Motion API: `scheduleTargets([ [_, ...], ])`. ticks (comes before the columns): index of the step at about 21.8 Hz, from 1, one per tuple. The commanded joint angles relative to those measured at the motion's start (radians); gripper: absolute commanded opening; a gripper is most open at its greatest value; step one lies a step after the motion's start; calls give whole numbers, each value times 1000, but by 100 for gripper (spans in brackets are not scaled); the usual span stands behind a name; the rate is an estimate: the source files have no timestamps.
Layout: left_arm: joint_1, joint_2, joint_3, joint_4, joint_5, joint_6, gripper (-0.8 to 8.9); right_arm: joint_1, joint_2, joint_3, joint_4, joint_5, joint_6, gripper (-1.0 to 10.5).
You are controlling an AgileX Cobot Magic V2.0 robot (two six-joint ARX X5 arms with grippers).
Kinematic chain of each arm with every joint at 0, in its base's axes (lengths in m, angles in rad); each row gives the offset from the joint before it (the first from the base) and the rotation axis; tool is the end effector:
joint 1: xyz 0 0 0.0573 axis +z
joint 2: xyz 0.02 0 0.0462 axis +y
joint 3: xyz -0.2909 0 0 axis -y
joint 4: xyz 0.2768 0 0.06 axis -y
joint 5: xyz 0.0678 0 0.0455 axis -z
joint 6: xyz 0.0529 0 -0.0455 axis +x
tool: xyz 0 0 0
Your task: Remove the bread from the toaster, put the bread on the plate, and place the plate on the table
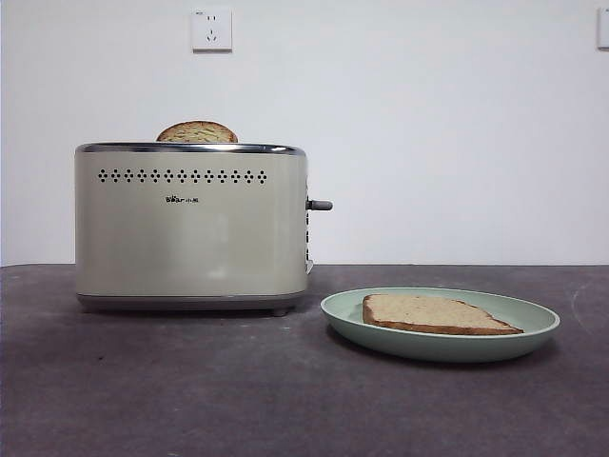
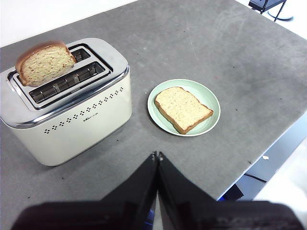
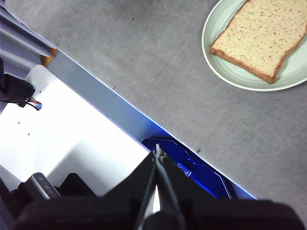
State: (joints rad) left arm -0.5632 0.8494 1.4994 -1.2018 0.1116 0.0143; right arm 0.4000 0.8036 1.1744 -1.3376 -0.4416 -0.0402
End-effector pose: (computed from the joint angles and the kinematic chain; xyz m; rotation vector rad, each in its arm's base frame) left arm 0.0936 -0.0661 0.4741 0.1393 0.5433 -0.6613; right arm 0.1017 0.0676 0.3740 -0.0141 0.9780 0.7933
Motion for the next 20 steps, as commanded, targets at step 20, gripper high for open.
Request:
scheduleTargets([
  [20, 150, -17, -17, 376, -194, 276, -3, 2, -2, -2, 5, 3, 6, 2],
])
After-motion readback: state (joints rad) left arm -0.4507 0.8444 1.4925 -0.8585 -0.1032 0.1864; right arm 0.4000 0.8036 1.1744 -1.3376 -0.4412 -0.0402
